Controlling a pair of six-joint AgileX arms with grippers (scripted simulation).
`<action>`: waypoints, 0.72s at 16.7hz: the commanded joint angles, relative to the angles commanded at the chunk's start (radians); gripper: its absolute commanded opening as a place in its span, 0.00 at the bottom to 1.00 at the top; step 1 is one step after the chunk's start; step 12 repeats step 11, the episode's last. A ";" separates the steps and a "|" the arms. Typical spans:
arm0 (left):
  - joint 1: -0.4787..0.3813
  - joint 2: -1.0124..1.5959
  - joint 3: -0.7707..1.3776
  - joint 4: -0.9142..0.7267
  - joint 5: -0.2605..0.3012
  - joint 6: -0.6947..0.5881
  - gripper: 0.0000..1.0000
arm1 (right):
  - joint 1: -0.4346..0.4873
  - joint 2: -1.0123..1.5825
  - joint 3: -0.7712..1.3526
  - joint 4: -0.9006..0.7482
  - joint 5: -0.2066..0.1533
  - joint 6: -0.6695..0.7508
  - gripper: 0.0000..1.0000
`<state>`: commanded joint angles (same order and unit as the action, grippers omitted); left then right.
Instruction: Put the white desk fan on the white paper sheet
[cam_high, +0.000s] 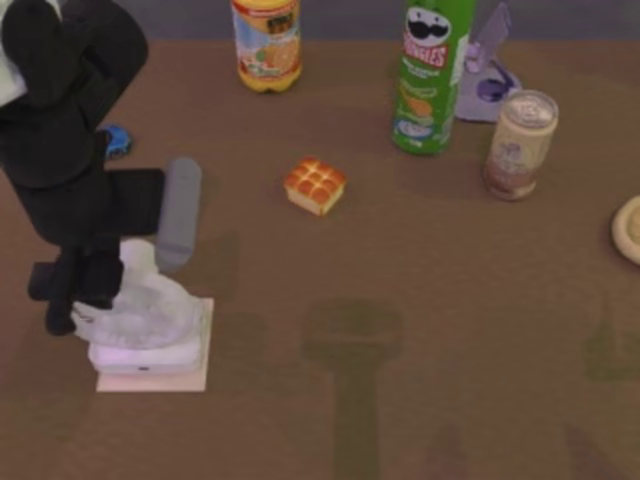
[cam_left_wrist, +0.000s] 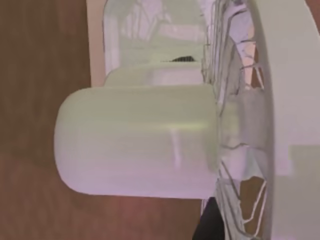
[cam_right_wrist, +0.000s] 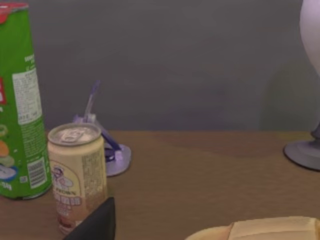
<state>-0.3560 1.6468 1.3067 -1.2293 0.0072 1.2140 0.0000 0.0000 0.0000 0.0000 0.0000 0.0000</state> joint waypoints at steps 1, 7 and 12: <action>0.000 0.000 0.000 0.000 0.000 0.000 0.68 | 0.000 0.000 0.000 0.000 0.000 0.000 1.00; 0.000 0.000 0.000 0.000 0.000 0.000 1.00 | 0.000 0.000 0.000 0.000 0.000 0.000 1.00; 0.000 0.000 0.000 0.000 0.000 0.000 1.00 | 0.000 0.000 0.000 0.000 0.000 0.000 1.00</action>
